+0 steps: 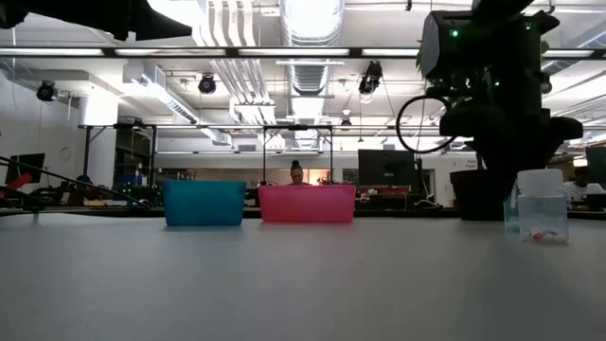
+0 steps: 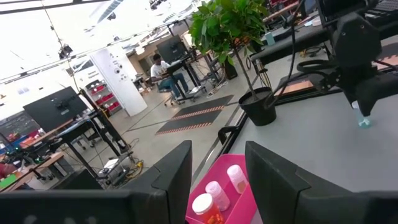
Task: Pick and place medicine bottles into bin by pill shape (circle, oval)
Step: Put the blue tablet bottle into the blue bin
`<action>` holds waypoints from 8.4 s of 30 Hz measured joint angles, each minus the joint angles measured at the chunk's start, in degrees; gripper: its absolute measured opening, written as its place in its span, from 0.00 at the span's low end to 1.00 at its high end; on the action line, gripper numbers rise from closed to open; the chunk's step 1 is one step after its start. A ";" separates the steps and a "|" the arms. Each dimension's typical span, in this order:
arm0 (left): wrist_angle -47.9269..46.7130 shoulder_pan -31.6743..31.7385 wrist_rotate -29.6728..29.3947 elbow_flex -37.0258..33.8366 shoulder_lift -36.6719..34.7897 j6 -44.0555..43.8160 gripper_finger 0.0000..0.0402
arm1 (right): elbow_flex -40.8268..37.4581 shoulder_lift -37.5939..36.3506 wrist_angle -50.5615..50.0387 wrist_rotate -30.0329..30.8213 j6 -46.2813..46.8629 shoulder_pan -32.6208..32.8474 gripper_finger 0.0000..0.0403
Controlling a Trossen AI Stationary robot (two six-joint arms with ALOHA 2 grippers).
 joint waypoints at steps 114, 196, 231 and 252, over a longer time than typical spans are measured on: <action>0.46 0.00 0.00 -0.24 0.35 0.02 0.33 | 38.51 18.66 8.30 6.16 -49.26 1.81 0.36; -12.75 5.80 23.91 42.70 64.89 -32.59 0.34 | -24.68 -57.47 61.71 0.48 -87.41 2.25 0.16; -14.43 8.22 25.62 42.29 73.75 -27.04 0.58 | -25.40 -57.45 64.82 -9.53 -86.23 2.27 0.16; -14.03 9.01 25.73 41.81 75.01 -28.63 0.58 | -25.40 -57.45 65.01 -9.46 -86.36 2.27 0.16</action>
